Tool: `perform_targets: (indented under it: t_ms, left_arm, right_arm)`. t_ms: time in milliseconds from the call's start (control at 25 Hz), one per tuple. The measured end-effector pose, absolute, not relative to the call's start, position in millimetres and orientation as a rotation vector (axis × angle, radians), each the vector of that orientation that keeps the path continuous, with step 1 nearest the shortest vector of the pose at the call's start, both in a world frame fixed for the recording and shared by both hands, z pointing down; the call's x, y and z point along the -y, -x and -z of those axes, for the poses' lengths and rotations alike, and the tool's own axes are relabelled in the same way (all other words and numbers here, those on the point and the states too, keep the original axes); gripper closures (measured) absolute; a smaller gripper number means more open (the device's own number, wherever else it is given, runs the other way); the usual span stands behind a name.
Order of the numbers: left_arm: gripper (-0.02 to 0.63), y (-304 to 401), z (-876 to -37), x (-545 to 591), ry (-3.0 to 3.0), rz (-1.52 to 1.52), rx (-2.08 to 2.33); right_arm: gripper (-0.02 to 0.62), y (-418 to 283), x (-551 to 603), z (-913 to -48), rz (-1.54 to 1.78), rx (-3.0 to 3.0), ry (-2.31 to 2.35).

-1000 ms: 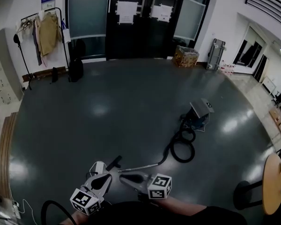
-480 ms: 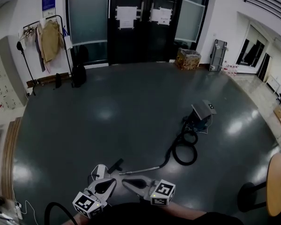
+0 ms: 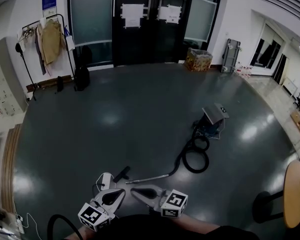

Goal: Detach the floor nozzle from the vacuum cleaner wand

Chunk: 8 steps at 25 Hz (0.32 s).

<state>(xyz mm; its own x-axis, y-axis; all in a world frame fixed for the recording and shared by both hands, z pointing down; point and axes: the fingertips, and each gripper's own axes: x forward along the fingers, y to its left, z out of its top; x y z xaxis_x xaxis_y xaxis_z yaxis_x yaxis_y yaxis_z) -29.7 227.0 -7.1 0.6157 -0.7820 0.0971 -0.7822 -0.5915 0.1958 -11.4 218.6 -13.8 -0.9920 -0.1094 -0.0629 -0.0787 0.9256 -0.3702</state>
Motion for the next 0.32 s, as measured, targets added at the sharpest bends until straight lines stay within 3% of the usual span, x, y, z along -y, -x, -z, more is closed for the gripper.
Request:
perform_targets:
  t_ms: [320]
  left_arm:
    - [0.604, 38.0, 4.8, -232.8, -2.629, -0.02, 1.298]
  right_arm:
    - [0.594, 19.6, -225.3, 14.1, 0.574, -3.016, 0.131]
